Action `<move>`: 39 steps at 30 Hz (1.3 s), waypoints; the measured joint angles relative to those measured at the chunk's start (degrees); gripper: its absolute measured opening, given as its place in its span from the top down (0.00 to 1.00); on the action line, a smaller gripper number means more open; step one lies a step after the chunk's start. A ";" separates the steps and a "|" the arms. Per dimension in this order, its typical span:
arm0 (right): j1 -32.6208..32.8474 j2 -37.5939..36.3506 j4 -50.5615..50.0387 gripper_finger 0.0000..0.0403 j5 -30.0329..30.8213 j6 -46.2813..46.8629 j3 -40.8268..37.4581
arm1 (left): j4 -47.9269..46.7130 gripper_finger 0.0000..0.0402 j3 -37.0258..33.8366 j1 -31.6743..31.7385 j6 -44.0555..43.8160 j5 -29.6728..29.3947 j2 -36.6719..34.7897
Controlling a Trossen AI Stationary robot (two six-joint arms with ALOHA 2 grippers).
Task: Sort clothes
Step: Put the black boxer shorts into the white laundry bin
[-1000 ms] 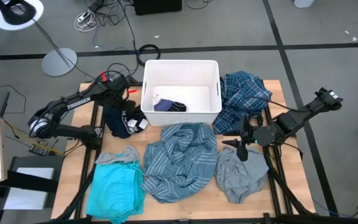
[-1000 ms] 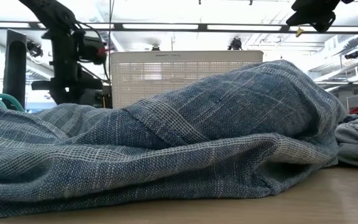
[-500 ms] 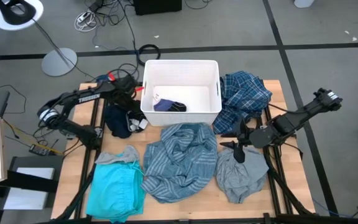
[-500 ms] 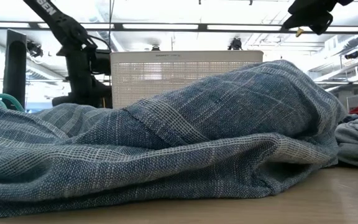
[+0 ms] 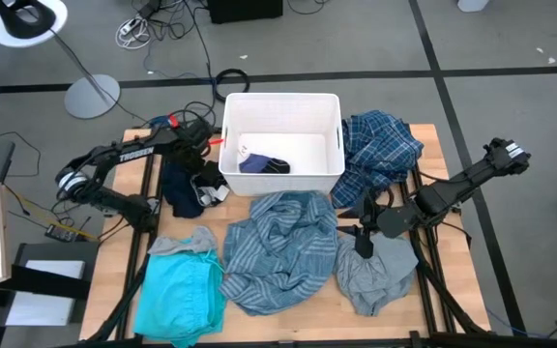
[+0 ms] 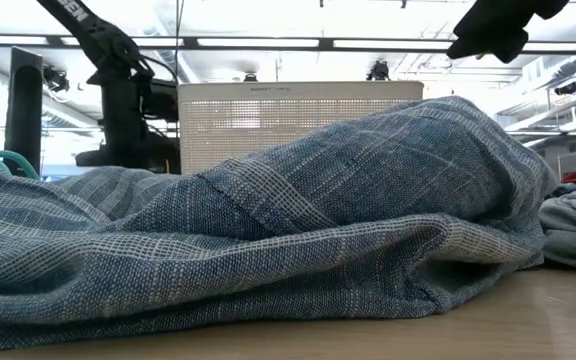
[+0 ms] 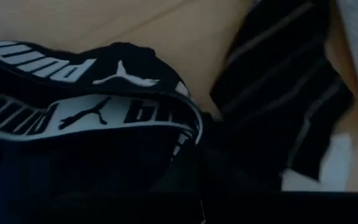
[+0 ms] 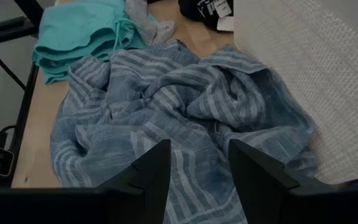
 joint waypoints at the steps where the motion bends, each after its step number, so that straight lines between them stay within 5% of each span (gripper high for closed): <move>1: 0.00 0.52 0.09 0.59 0.01 0.36 0.00 | -0.82 1.00 0.00 -0.31 0.14 0.01 -1.33; 11: 0.38 6.13 0.22 0.59 0.00 4.24 0.00 | -5.32 1.00 1.64 -3.26 -0.35 0.16 -17.86; 21: -0.17 8.25 0.02 0.59 0.26 3.74 0.00 | -4.29 1.00 14.47 -8.27 -2.15 1.66 -30.33; 30: -1.18 9.56 0.28 0.59 2.53 2.66 0.00 | 16.31 1.00 29.12 -14.11 -0.45 6.01 -26.07; 39: -1.97 10.14 0.46 0.59 2.49 2.64 0.00 | 32.59 1.00 43.16 -15.70 -0.15 15.38 -9.75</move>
